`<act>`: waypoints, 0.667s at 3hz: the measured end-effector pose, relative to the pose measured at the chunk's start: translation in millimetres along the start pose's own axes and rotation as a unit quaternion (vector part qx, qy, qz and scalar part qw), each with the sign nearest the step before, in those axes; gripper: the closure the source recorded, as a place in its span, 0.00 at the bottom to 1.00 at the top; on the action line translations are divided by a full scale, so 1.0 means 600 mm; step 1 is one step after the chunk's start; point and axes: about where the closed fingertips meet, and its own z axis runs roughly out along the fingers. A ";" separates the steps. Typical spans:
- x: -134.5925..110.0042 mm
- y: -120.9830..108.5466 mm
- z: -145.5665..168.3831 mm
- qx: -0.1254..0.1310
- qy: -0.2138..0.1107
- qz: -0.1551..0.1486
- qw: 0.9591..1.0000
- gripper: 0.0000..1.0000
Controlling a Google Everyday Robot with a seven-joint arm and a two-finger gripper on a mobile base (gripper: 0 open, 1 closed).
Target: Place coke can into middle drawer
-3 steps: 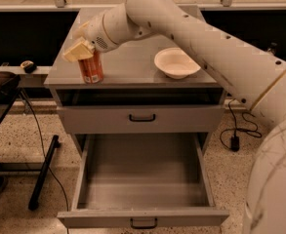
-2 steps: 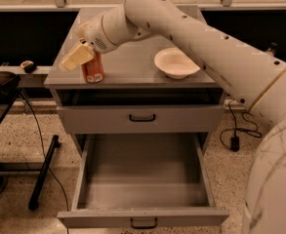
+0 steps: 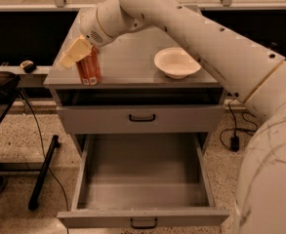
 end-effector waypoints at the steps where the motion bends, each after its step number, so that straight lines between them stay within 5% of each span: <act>1: -0.002 -0.001 0.000 0.000 0.001 -0.001 1.000 0.00; 2: 0.036 0.015 0.011 -0.009 -0.015 0.035 0.999 0.00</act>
Offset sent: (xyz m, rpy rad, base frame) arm -0.0067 -0.0183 -0.0602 0.1321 0.1572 -0.0372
